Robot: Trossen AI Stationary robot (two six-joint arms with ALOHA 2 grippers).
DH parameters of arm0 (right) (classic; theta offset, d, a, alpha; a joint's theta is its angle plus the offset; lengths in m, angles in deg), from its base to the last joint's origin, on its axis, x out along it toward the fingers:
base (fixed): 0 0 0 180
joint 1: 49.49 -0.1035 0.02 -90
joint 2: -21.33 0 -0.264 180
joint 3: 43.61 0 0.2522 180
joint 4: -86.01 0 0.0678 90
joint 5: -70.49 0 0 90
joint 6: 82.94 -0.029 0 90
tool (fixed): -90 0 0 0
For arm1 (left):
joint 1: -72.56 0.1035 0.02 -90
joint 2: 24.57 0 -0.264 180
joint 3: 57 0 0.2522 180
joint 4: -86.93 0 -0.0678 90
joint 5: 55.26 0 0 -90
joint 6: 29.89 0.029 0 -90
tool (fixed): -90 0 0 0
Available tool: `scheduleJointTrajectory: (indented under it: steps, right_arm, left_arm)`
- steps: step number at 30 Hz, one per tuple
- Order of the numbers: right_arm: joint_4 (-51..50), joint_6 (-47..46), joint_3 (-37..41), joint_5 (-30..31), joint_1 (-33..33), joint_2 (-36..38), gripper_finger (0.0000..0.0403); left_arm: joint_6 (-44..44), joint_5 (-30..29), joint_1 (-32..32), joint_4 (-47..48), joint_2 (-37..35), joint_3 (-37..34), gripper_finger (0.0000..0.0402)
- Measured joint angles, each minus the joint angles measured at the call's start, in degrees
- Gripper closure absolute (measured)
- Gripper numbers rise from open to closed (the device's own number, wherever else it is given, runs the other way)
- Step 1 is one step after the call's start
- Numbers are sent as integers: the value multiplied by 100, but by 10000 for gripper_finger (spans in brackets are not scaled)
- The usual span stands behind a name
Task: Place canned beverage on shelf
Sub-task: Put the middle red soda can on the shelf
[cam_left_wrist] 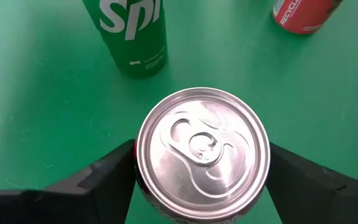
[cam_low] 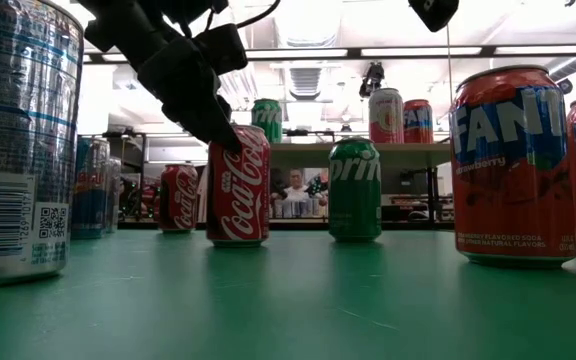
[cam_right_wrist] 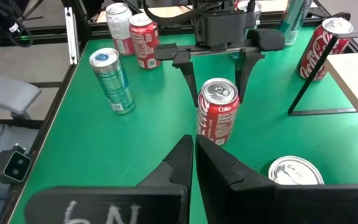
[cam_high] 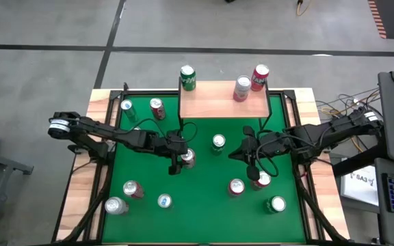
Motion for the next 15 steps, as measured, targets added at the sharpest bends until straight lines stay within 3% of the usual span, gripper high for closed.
scheduleJointTrajectory:
  steps: [10, 15]
  right_arm:
    - [0, -15, 2, 0, 0, 0, 392]
    - [0, -15, 2, -1, 0, 0, 392]
  left_arm:
    - [0, 91, 0, 61, -297, -9, 116]
    - [-1, 55, 0, 569, -502, 330, 116]
